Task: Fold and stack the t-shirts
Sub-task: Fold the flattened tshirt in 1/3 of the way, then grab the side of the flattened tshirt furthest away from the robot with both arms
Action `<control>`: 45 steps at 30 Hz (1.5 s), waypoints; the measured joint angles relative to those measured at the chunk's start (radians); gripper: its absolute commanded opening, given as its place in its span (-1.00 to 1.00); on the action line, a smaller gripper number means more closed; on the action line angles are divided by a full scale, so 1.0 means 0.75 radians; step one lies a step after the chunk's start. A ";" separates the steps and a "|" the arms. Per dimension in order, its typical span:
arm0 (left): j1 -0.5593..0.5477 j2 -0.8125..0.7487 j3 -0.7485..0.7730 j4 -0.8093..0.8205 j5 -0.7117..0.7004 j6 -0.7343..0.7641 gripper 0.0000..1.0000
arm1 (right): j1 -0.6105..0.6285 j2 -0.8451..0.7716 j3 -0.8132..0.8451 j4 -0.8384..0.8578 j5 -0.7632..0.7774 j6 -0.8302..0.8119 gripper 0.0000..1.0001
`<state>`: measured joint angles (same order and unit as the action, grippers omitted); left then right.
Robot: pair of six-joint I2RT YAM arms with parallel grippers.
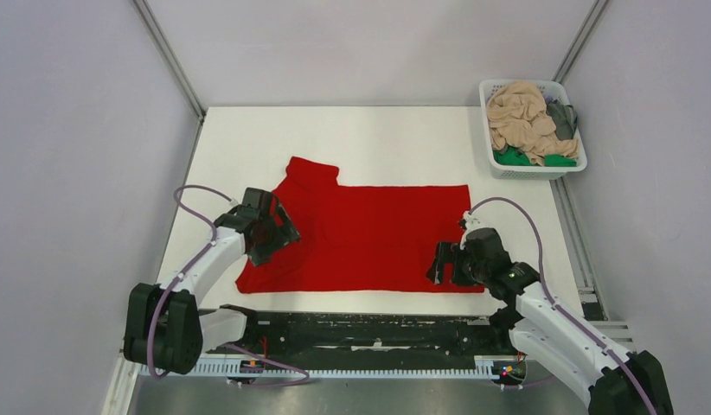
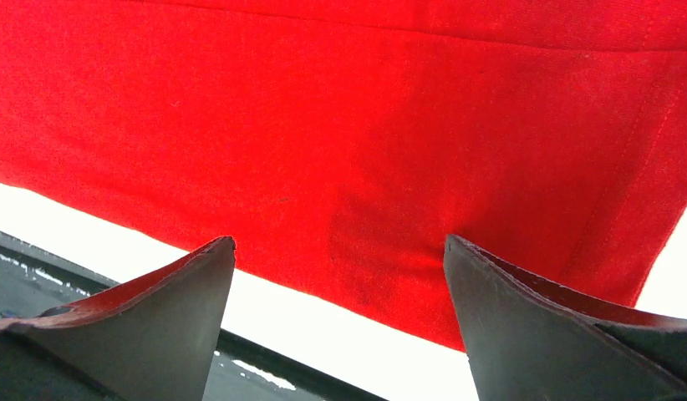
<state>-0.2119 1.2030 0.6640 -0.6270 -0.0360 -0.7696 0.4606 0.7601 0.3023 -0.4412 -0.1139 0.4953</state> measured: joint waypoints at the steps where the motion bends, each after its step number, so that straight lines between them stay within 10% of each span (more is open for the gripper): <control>1: 0.000 -0.012 0.001 -0.002 0.001 0.000 0.99 | 0.003 -0.003 0.005 -0.020 -0.010 0.000 0.96; 15: 0.000 0.045 0.379 -0.034 -0.024 0.031 0.99 | 0.015 0.229 0.377 -0.221 0.048 -0.082 0.96; 26: 0.000 0.698 1.129 -0.048 -0.107 0.232 0.97 | -0.032 0.367 0.491 0.101 0.338 -0.106 0.96; 36: 0.000 1.422 1.851 -0.191 -0.141 0.439 0.39 | -0.238 0.507 0.492 0.207 0.332 -0.150 0.96; 45: 0.000 1.671 2.038 -0.294 -0.164 0.495 0.24 | -0.295 0.568 0.491 0.226 0.287 -0.179 0.96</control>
<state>-0.2119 2.4561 2.1925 -0.8478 -0.1589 -0.3985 0.2394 1.1858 0.6704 -0.2718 0.1017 0.3614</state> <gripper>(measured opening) 0.633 0.979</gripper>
